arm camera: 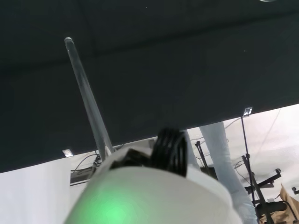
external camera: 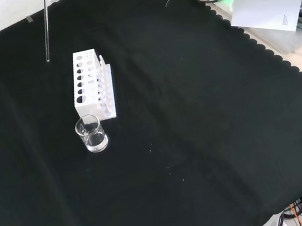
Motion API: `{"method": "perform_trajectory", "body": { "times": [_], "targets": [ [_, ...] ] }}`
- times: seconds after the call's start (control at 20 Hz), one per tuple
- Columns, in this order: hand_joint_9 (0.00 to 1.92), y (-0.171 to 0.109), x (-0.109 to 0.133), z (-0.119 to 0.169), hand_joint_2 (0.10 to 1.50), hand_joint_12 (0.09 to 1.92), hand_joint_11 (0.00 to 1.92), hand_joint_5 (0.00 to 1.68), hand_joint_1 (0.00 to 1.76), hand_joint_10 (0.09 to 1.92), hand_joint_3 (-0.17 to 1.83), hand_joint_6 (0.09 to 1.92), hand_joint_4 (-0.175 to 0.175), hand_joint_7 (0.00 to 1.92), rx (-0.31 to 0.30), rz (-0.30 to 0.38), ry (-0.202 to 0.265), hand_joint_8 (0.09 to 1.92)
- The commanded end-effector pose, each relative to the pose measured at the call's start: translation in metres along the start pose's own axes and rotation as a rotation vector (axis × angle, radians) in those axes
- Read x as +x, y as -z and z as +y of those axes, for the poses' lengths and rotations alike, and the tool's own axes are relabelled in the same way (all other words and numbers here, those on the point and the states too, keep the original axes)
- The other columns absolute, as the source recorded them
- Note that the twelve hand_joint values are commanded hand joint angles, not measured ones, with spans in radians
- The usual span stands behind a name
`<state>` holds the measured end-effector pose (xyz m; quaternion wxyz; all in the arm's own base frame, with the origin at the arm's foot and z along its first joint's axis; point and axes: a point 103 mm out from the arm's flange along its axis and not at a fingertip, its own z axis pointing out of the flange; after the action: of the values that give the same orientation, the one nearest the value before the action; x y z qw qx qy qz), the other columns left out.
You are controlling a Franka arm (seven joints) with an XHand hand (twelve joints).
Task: Put the glass rod back on the white test tube rack.
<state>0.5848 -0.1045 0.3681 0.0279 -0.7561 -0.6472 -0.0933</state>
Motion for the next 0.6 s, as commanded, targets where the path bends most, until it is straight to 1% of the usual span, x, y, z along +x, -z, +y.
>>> {"method": "perform_trajectory", "body": {
  "times": [0.05, 0.4, 0.5, 0.6],
  "targets": [
    [1.92, -0.002, -0.013, -0.006, 0.44, 0.69, 1.37, 1.40, 1.23, 0.62, 0.97, 0.60, -0.175, 1.69, 0.005, 0.005, -0.024, 0.85],
    [1.92, 0.009, -0.029, -0.020, 0.44, 0.69, 1.37, 1.40, 1.23, 0.62, 0.97, 0.60, -0.175, 1.69, -0.006, 0.007, -0.032, 0.85],
    [1.92, 0.008, -0.029, -0.020, 0.44, 0.69, 1.37, 1.40, 1.23, 0.62, 0.97, 0.60, -0.175, 1.69, 0.009, 0.002, -0.033, 0.85],
    [1.92, 0.009, -0.030, -0.023, 0.44, 0.69, 1.37, 1.40, 1.23, 0.62, 0.97, 0.60, -0.175, 1.69, 0.003, 0.006, -0.029, 0.85]
  ]
}}
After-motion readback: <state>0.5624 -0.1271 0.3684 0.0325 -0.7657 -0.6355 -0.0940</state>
